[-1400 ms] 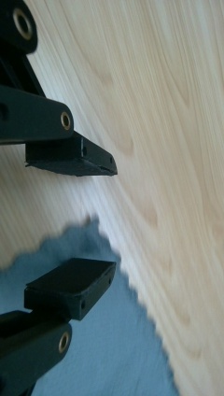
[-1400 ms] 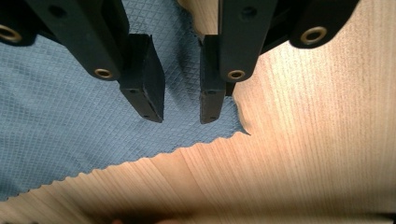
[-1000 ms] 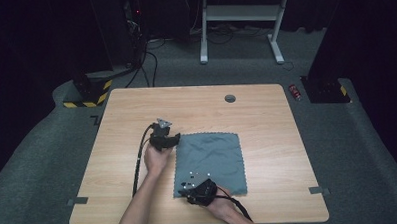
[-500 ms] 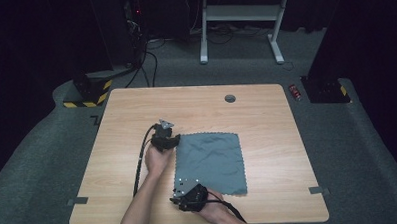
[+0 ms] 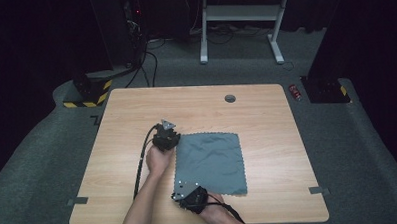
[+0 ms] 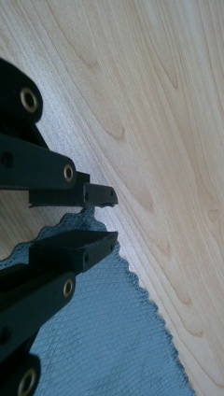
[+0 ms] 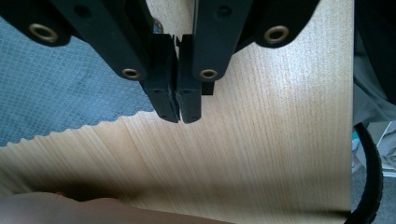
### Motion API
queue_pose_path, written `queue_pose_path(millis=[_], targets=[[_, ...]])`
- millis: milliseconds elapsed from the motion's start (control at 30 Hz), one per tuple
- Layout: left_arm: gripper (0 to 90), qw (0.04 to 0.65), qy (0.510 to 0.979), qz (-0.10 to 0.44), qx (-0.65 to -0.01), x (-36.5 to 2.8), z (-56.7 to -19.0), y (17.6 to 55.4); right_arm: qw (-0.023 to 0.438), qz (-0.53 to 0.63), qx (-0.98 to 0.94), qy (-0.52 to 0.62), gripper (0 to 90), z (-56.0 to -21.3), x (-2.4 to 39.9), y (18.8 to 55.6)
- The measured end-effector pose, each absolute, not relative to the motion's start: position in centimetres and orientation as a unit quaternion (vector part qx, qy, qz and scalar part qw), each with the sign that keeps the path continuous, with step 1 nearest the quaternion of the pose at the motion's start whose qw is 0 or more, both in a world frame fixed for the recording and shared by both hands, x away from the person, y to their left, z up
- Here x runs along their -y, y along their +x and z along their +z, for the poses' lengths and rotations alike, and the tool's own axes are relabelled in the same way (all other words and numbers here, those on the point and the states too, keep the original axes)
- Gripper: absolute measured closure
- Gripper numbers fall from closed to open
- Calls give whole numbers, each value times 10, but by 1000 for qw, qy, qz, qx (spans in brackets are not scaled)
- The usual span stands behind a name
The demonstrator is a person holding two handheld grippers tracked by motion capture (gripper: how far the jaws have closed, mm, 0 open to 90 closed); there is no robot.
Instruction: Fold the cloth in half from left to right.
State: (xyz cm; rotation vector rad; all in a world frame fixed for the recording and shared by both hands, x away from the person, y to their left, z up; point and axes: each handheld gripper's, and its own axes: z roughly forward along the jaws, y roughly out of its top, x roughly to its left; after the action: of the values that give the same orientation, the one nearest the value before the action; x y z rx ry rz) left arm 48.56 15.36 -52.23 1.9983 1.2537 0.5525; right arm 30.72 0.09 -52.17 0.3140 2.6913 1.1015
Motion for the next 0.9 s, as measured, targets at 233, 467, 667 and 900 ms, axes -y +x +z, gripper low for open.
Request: queue_pose_path(millis=[233, 467, 667, 900], targets=[[894, 355, 777, 206, -478, -152, -522, 485, 110, 375, -914, 109, 894, -522, -1, 307], [900, 386, 753, 174, -504, -162, -522, 489, 105, 385, -910, 115, 896, -516, 4, 308], [900, 406, 739, 164, -512, -170, -516, 489, 99, 398, -904, 121, 896, -509, 7, 310], [900, 409, 735, 147, -520, -185, -507, 490, 99, 411, -899, 117, 897, -499, 1, 310]])
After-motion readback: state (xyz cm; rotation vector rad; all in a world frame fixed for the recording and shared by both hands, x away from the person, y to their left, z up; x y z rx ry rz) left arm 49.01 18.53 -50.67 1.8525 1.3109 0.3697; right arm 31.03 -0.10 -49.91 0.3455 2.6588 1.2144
